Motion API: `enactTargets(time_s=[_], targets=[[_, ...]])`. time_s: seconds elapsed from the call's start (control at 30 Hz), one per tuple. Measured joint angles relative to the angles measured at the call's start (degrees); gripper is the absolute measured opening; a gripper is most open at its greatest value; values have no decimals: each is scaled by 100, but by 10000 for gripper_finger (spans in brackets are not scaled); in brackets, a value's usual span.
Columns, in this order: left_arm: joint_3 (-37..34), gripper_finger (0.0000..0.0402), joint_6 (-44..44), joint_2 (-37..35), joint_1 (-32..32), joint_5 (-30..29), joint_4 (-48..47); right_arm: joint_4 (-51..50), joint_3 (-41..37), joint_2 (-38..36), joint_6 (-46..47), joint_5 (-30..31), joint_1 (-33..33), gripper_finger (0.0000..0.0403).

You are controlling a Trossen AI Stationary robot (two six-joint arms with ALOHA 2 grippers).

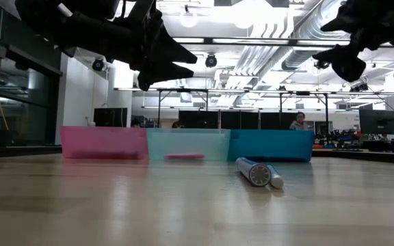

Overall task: Pick & Place Markers
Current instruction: Put the purple marker into the red bin

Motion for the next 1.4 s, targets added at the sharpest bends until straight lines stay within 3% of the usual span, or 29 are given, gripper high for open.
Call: enactTargets(time_s=[0.23, 0.37, 0.57, 0.87, 1.17, 1.4], targets=[[4, 193, 0, 0, 0, -2, -84, -960, 839, 1095, -127, 1421, 1200, 250], [4, 193, 0, 2, 0, -2, -98, -1762, 1440, 1894, 619, 2266, 1872, 250], [4, 193, 0, 2, 0, -2, -109, -2311, 2226, 3021, 1864, 2931, 2553, 250], [4, 193, 0, 2, 0, -2, -106, -2339, 3000, 4562, 3180, 3295, 3086, 250], [4, 193, 0, 2, 0, 0, -103, -2323, 3512, 5706, 4184, 3330, 3460, 250], [4, 193, 0, 2, 0, 0, -105, -2367, 4063, 6329, 4722, 3777, 3795, 250]])
